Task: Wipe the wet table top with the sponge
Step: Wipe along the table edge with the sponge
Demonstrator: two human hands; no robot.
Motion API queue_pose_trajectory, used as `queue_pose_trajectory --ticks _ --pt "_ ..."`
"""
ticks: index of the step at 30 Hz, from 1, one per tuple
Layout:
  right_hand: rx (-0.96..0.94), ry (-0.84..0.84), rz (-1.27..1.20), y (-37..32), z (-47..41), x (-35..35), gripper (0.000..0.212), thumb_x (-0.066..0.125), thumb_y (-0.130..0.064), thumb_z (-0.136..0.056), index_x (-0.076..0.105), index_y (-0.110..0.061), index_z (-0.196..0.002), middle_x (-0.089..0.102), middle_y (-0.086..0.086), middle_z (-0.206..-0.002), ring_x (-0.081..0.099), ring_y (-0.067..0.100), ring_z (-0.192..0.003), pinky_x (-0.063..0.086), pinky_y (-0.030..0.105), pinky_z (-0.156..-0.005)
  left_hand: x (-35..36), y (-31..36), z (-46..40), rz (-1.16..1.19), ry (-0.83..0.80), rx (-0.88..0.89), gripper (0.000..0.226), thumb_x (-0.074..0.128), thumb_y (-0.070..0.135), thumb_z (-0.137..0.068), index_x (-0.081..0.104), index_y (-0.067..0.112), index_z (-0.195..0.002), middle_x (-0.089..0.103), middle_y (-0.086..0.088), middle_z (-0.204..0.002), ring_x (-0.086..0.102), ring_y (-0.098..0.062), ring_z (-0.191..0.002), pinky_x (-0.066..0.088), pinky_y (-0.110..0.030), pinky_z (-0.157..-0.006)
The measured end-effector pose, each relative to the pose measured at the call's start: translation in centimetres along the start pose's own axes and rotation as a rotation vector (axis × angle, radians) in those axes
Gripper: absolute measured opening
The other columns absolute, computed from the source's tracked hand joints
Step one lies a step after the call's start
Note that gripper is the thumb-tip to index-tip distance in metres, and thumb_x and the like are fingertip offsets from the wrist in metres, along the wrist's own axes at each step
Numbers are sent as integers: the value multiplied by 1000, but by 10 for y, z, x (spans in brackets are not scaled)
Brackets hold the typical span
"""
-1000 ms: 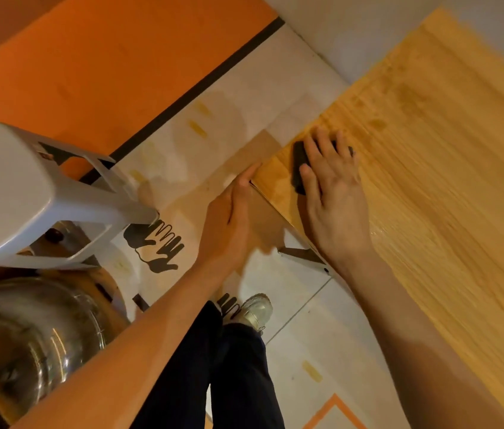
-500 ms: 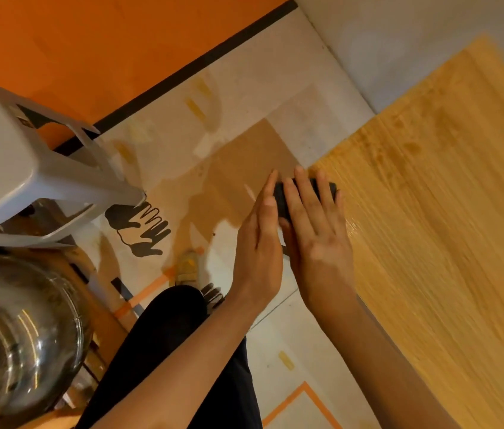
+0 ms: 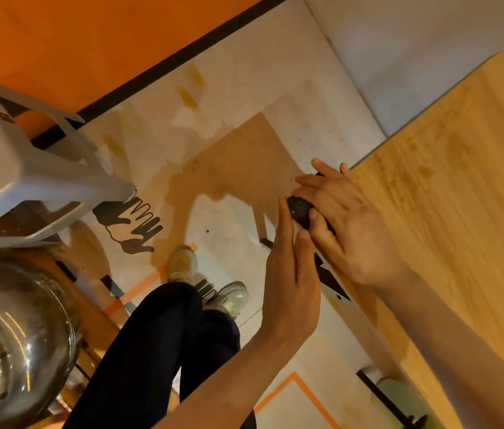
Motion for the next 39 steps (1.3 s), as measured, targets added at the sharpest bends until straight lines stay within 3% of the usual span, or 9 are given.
queue_pose_trajectory --ticks 2,7,12,18,22,26,33,36,39 --pt "49 -7 3 25 -7 -13 36 31 -20 -101 63 -8 -112 62 8 -121 39 25 -139 12 46 -122 3 1 2 -20 -18 9 52 34 32 -108 16 40 -156 24 28 -160 25 20 -141 27 -11 -116" --pt "183 30 -11 32 -19 -19 37 29 -21 -99 65 -12 -93 64 2 -100 50 21 -124 10 47 -122 5 5 2 -173 -36 29 59 32 31 -107 7 30 -160 14 17 -167 14 26 -139 19 2 -109" --pt "-35 -125 19 5 -14 -4 37 32 -23 -102 67 -12 -102 65 0 -103 55 20 -119 10 40 -123 3 5 5 -215 -61 62 57 32 22 -110 6 33 -159 14 20 -166 12 17 -146 17 -3 -114" --pt "244 63 101 88 -31 -44 40 29 -22 -103 66 -12 -95 67 6 -109 45 25 -133 7 49 -122 -3 18 -2 -378 -98 193 56 34 25 -109 11 26 -160 12 15 -167 7 10 -150 13 0 -113" --pt "318 172 30 74 -21 -40 37 31 -22 -105 63 -11 -120 56 4 -138 25 23 -146 10 48 -122 -1 20 -11 -477 -79 255 55 34 28 -109 15 25 -160 18 11 -167 9 9 -150 15 -4 -116" --pt "254 162 9 45 27 -21 46 33 -24 -106 33 -13 -150 25 1 -159 9 22 -151 4 45 -123 4 20 -17 -586 -40 312 54 34 28 -109 21 19 -160 24 7 -166 11 3 -153 13 -8 -119" --pt "271 61 41 52 107 -13 51 28 -31 -105 24 -14 -153 19 1 -162 7 25 -151 3 48 -123 7 21 -15 -659 38 375 50 29 29 -109 16 23 -157 18 14 -164 13 0 -153 16 -10 -120" --pt "205 113 68 54 63 -20 50 27 -31 -106 29 -10 -151 24 5 -160 9 24 -151 2 42 -123 8 21 -17 -742 81 381 50 29 27 -109 19 20 -158 18 10 -165 9 -3 -155 13 -29 -127" --pt "134 192 58 57 6 -25 46 32 -27 -106 40 -5 -145 34 11 -155 19 29 -148 11 45 -123 14 29 -17 -948 161 432 53 28 25 -107 27 10 -158 23 -4 -167 8 -14 -157 1 -30 -128"
Point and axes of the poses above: each hand's wrist, its own z-axis away from the middle knuckle, its own x-axis out of the palm, y = z × x, the point moved 9 cm from there along -z, towards the middle knuckle
